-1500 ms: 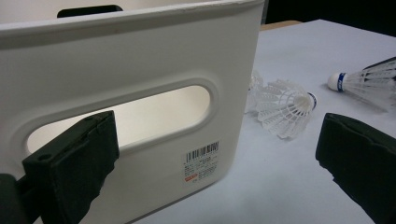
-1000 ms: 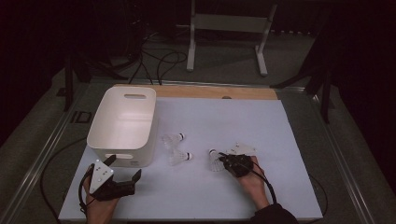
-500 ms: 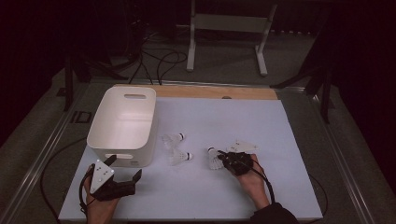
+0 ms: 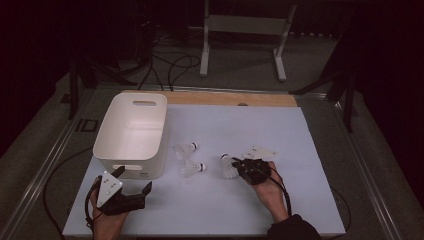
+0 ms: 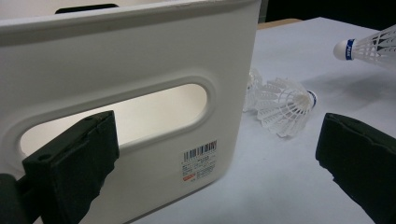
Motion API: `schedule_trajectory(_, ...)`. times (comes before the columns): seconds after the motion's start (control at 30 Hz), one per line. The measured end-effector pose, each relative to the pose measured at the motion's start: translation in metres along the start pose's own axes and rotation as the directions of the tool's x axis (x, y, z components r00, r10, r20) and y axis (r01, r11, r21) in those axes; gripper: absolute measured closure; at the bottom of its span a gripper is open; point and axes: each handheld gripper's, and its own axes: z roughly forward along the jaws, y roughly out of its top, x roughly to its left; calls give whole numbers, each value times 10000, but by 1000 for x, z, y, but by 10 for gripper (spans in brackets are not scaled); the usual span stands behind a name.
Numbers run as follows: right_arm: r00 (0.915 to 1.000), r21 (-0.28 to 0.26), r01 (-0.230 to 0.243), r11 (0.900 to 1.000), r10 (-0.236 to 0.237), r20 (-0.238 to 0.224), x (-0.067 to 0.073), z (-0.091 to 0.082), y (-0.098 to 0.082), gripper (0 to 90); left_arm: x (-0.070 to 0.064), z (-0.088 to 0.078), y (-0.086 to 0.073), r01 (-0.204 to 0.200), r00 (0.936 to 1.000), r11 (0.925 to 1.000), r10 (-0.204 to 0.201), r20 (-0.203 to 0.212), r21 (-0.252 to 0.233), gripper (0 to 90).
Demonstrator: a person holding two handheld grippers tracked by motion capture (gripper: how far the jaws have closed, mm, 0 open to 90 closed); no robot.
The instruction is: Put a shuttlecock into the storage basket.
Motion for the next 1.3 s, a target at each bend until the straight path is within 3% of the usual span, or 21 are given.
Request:
schedule_trajectory(0.37,9997,-188,-202,9996,200,-126,2,-1,8,875,0,0,0,0,10000,10000,0,-18,-11,0)
schedule_trajectory(1.1,9999,-515,-13,9987,7,-129,6,-3,29,878,0,0,0,-16,10000,10000,16,-3,10,0)
schedule_trajectory(1.3,9996,-561,-176,9983,163,-233,6,-4,31,878,0,0,0,-20,10000,10000,20,-13,20,0)
